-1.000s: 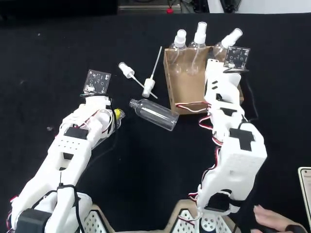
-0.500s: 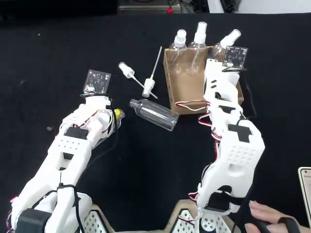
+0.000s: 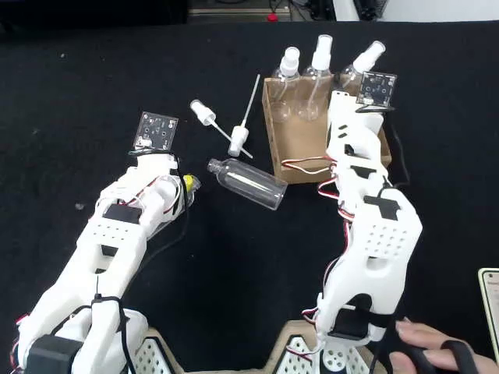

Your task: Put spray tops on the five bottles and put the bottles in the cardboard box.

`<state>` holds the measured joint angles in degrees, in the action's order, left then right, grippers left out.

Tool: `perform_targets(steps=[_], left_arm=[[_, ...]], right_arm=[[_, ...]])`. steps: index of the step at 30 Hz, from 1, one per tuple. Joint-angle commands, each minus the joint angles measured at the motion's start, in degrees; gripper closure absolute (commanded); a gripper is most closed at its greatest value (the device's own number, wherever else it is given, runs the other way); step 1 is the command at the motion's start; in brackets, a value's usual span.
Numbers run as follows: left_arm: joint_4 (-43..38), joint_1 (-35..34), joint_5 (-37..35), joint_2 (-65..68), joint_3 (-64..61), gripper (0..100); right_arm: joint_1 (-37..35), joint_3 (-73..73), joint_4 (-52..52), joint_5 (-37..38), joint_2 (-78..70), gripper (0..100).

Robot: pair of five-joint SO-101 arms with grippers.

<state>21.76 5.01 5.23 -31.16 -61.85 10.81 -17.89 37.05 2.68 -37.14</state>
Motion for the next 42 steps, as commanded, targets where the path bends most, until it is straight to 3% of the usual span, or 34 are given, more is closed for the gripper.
perform_targets(steps=[1,27,33,42], left_arm=[[-1.23,-0.57,-0.44,-0.88,0.31,82],[-1.23,-0.57,-0.18,-0.88,0.31,82],[-1.23,-0.57,-0.09,-0.88,0.31,82],[-1.23,-0.57,0.0,-0.88,0.31,82]], right_arm=[[0.79,2.95,1.41,0.0,0.57,98.7],[0.18,3.82,-3.08,-0.35,0.84,98.4],[0.0,3.65,-3.52,-0.35,0.75,85.0],[-0.79,3.56,-3.52,-0.26,0.75,87.9]])
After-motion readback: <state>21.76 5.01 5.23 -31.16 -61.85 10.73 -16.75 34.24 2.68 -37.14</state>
